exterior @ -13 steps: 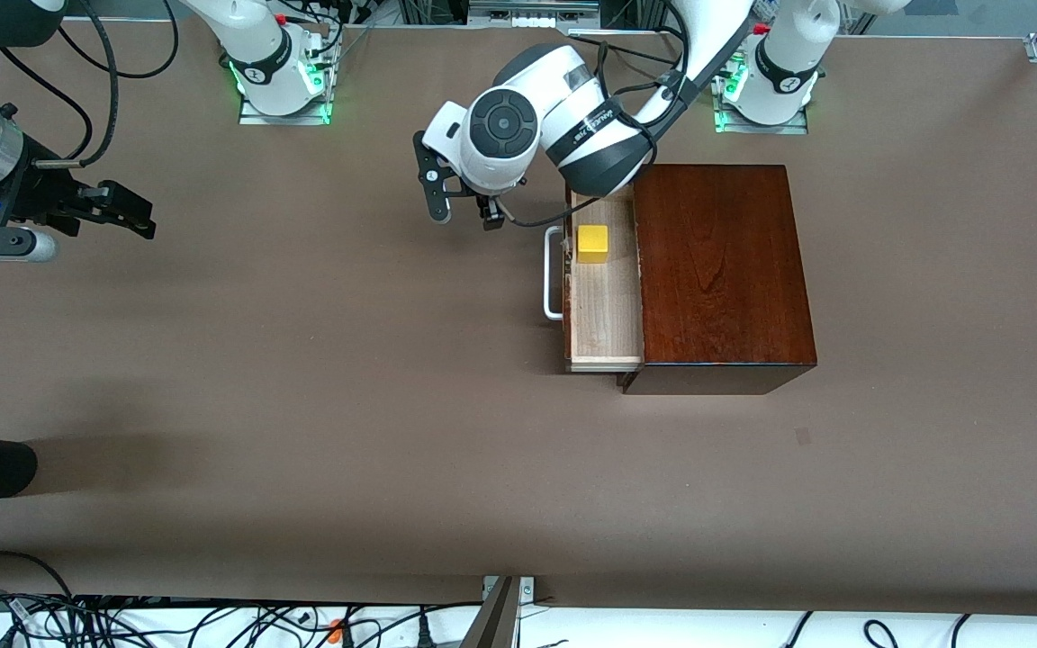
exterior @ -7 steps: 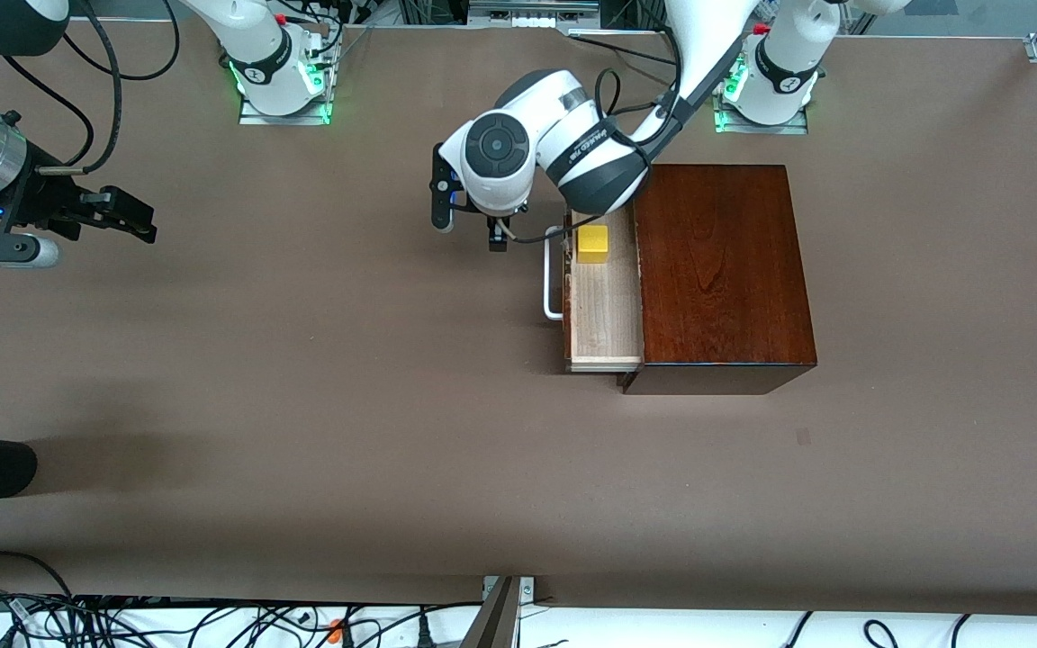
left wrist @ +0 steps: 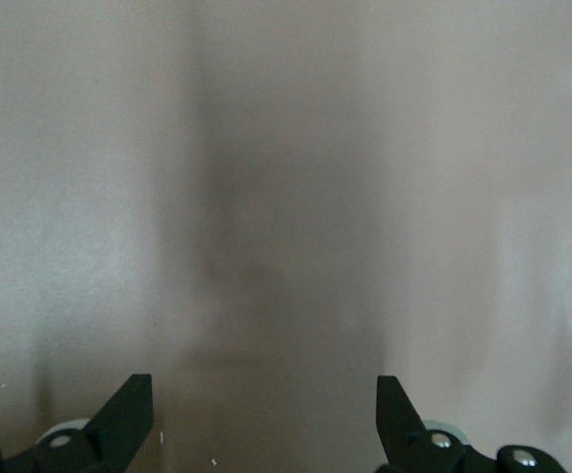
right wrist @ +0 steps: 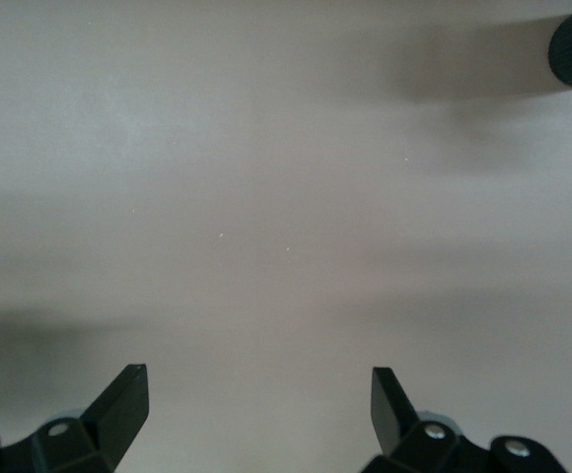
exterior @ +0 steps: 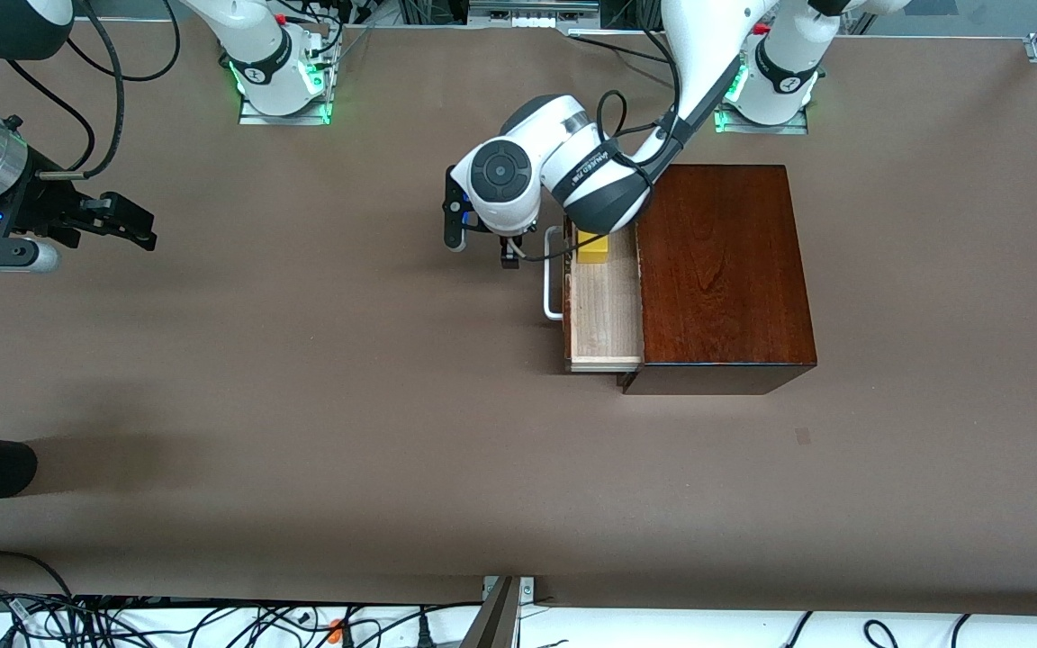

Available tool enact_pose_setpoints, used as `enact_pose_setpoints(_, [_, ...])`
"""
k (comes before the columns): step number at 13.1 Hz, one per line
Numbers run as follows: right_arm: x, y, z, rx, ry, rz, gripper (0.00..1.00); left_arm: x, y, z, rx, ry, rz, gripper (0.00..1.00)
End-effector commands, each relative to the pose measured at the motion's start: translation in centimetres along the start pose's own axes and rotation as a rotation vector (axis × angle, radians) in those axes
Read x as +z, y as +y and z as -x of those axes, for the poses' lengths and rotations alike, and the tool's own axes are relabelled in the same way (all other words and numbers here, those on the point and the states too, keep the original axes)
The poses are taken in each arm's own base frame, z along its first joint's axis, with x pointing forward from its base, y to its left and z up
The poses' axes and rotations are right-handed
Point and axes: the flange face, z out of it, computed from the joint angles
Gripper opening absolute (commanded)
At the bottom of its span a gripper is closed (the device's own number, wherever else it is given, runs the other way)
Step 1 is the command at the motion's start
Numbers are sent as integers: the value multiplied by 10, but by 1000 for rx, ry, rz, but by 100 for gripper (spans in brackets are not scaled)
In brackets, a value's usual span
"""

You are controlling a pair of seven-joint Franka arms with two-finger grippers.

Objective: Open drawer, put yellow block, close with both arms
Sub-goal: 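Move the left gripper to the drawer front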

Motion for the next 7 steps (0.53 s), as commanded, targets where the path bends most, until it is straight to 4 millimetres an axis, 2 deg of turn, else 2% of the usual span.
enact_pose_setpoints(1, [-6,-2,-3,-5,15,6,100,4,-12,19,31,-26,11,100])
enact_pose_setpoints(5, [-6,-2,-3,-3,17,8,100,7,-29,45,-7,-58,39,100])
enact_pose_setpoints(7, [-6,-2,-3,-3,15,8,100,4,-32,61,4,-162,20,100])
